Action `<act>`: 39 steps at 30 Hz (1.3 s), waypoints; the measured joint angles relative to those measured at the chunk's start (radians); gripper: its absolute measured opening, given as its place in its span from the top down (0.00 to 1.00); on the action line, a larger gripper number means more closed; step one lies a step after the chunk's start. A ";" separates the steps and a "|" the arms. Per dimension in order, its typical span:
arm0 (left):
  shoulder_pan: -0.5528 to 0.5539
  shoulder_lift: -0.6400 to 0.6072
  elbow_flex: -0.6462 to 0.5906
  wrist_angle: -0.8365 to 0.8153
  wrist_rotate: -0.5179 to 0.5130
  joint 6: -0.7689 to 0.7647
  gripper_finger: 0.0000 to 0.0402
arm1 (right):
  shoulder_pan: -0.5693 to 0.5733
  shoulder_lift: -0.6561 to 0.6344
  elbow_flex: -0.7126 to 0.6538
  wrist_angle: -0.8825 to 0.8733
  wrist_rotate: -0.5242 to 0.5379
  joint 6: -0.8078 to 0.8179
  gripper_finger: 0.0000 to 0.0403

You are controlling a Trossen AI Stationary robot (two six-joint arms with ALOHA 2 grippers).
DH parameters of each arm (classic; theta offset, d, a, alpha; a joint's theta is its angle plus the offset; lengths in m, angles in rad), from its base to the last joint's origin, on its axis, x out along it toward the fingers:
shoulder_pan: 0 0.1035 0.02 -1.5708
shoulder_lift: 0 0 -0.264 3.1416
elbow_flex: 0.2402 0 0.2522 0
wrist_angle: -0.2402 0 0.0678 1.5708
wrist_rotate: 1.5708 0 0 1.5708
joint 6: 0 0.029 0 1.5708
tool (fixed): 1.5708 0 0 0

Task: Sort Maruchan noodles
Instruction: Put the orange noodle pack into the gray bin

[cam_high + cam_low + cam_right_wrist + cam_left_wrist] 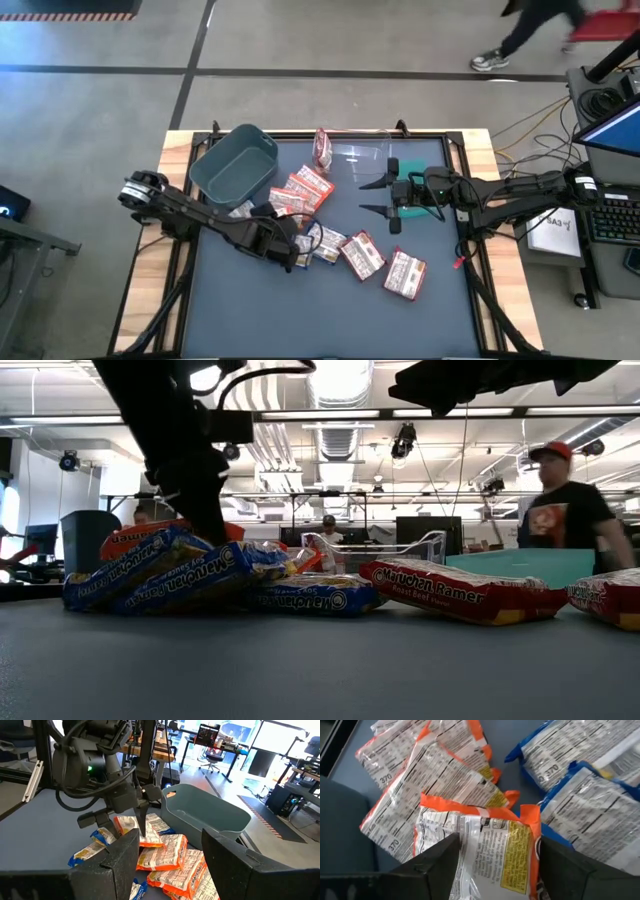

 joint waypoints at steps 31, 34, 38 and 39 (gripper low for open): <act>-0.001 -0.105 0.068 -0.081 -0.055 0.064 1.00 | 0.000 0.000 0.000 0.000 0.000 -0.003 0.50; 0.005 -0.183 0.068 -0.084 -0.107 0.079 1.00 | 0.000 0.000 0.000 0.000 0.000 -0.002 0.50; 0.047 -0.307 0.069 -0.082 -0.152 0.098 1.00 | 0.000 0.000 0.000 0.001 0.000 -0.001 0.50; 0.064 -0.339 0.069 -0.082 -0.152 0.101 1.00 | 0.000 0.000 0.000 0.000 0.001 -0.001 0.50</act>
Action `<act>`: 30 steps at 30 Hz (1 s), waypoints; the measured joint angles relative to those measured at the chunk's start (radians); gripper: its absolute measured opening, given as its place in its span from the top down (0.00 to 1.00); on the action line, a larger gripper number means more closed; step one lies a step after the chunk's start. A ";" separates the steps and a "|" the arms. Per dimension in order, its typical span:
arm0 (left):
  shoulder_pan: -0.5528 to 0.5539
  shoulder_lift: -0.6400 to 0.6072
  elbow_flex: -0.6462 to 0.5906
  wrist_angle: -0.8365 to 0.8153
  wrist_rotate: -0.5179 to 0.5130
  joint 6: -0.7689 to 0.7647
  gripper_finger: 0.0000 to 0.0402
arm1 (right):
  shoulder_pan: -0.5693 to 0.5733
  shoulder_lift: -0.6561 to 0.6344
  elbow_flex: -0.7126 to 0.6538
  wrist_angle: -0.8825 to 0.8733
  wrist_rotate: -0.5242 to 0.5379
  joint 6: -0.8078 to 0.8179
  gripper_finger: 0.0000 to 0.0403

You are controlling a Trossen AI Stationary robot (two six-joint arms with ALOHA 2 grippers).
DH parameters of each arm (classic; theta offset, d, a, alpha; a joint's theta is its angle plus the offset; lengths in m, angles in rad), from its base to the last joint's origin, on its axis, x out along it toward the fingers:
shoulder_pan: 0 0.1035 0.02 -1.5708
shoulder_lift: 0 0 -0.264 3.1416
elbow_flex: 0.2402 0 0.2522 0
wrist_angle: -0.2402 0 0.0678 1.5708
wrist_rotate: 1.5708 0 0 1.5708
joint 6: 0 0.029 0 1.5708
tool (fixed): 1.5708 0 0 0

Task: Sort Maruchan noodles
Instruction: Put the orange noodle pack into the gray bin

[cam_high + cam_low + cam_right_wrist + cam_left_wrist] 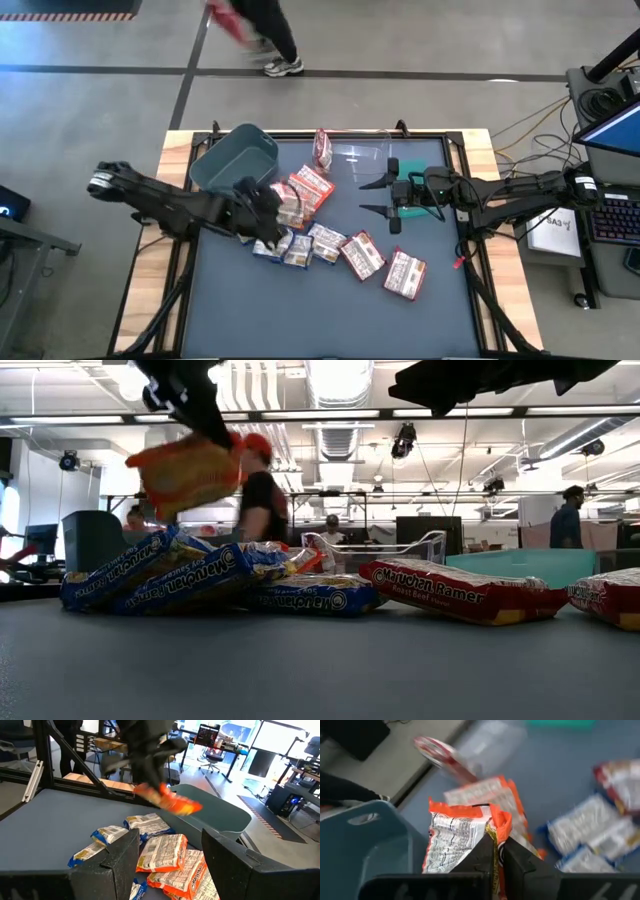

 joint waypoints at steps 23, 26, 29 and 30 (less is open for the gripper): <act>0.630 -0.220 0.000 0.010 0.361 0.411 1.00 | -0.011 0.001 0.000 0.000 0.002 0.004 0.50; 0.695 -0.201 0.000 0.009 0.417 0.473 1.00 | -0.011 0.001 0.000 0.000 0.001 0.004 0.50; 0.758 -0.194 0.000 0.006 0.490 0.512 1.00 | -0.011 0.001 0.000 0.000 0.001 0.013 0.50; 0.780 -0.193 0.000 0.001 0.515 0.519 1.00 | -0.011 0.001 0.000 0.000 0.001 0.015 0.50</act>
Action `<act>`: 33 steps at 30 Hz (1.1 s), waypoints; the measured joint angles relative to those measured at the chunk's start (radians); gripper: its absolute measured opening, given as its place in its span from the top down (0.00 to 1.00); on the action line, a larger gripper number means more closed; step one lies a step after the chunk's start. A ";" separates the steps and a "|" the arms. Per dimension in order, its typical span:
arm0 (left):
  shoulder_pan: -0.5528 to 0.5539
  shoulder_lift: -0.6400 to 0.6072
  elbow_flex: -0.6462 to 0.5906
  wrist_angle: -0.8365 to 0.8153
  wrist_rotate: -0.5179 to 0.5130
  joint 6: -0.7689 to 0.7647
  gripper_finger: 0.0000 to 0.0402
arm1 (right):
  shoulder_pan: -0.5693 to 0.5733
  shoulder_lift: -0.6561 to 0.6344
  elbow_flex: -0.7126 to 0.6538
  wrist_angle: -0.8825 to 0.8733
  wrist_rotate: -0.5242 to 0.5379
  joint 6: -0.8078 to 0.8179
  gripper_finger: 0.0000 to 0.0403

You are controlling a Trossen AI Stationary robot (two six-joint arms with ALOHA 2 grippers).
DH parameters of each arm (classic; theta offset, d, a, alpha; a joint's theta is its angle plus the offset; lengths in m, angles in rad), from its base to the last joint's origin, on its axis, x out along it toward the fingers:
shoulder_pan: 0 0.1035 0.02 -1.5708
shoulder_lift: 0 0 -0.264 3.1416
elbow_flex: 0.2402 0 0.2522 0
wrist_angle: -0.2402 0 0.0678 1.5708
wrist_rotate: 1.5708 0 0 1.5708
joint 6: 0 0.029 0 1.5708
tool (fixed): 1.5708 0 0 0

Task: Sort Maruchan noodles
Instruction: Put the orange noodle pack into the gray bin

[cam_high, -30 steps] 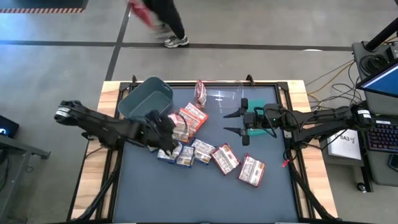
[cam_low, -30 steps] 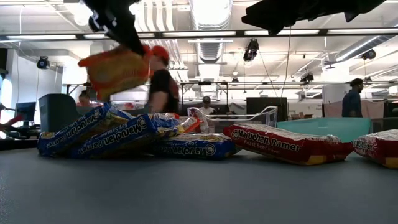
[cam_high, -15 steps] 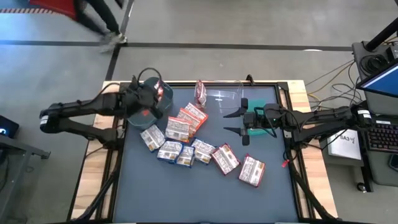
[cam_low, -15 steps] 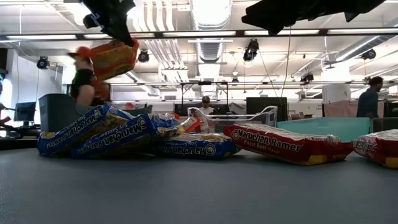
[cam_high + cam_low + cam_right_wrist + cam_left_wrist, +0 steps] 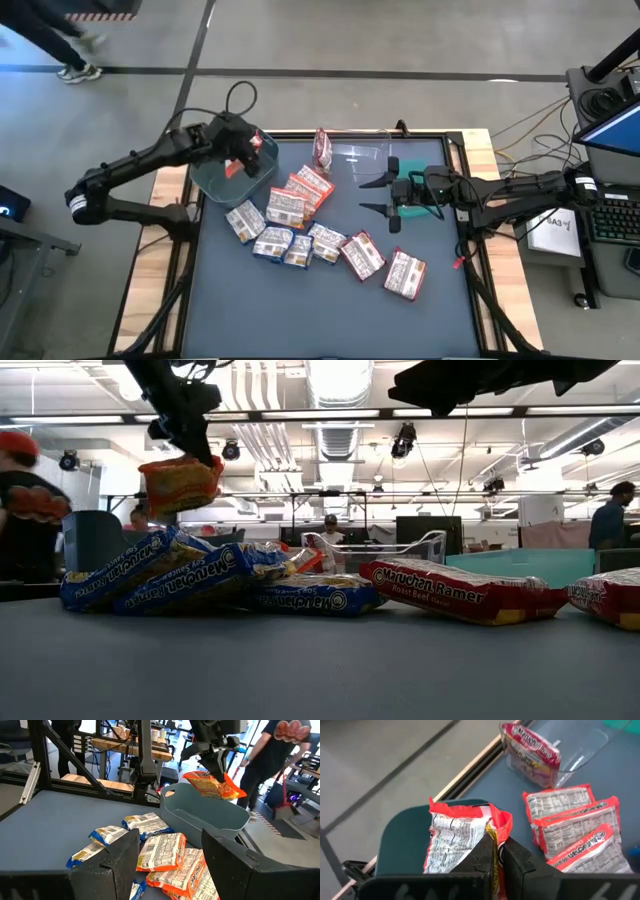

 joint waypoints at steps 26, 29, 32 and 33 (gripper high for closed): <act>0.219 0.252 -0.019 0.008 0.216 0.025 0.99 | -0.011 0.000 0.000 -0.004 -0.001 0.003 0.50; 0.222 0.283 -0.019 0.012 0.218 0.026 0.96 | -0.011 0.000 0.000 -0.007 -0.001 -0.001 0.50; 0.223 0.309 -0.020 0.027 0.218 0.025 0.92 | -0.011 0.000 0.000 -0.007 -0.001 0.000 0.50; 0.223 0.314 -0.020 0.035 0.219 0.026 0.91 | -0.011 0.000 0.000 -0.007 -0.001 0.000 0.50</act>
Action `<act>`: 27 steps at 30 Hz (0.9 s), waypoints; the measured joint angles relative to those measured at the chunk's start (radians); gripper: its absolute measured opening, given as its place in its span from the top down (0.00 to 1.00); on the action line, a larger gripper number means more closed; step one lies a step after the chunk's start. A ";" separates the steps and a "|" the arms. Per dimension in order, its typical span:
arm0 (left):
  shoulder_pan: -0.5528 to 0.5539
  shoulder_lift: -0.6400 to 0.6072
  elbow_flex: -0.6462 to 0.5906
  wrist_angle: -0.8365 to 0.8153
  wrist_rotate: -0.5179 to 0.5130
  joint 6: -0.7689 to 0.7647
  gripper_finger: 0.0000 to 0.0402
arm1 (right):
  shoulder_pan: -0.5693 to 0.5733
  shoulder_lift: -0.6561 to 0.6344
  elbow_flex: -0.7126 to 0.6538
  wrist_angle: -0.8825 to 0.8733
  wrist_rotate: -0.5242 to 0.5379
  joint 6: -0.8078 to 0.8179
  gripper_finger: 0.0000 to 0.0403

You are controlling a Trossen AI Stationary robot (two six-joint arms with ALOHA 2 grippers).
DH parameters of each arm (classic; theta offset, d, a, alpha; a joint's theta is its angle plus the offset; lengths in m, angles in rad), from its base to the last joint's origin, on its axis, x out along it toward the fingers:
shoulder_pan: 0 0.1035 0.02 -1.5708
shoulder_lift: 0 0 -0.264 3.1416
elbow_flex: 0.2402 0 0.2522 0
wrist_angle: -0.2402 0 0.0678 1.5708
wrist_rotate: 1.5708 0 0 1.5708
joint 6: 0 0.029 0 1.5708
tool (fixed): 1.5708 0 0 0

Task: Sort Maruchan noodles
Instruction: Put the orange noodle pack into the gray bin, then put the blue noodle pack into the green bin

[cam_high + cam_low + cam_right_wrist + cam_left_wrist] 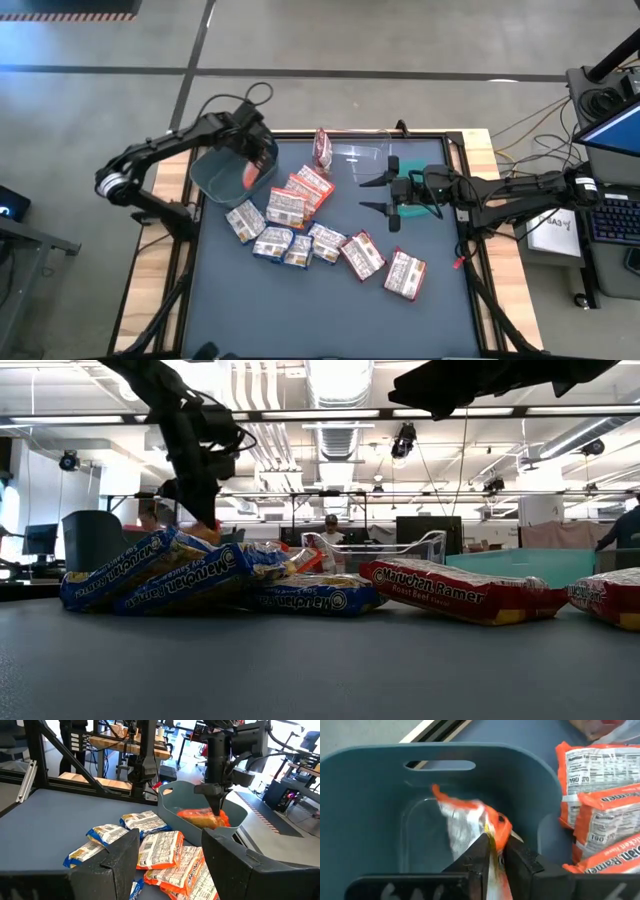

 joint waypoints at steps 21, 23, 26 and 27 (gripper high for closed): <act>0.001 0.009 -0.001 -0.004 0.005 0.039 0.84 | 0.000 0.000 0.000 0.000 0.000 0.003 0.50; 0.001 0.009 -0.001 -0.016 0.005 0.040 0.81 | 0.000 0.000 0.000 0.000 0.000 0.002 0.50; 0.001 0.009 -0.002 -0.015 0.005 0.040 0.75 | 0.000 0.000 0.000 0.000 0.000 0.003 0.50; 0.001 0.009 -0.006 -0.012 0.005 0.043 0.73 | 0.000 0.000 0.000 0.000 0.000 0.003 0.50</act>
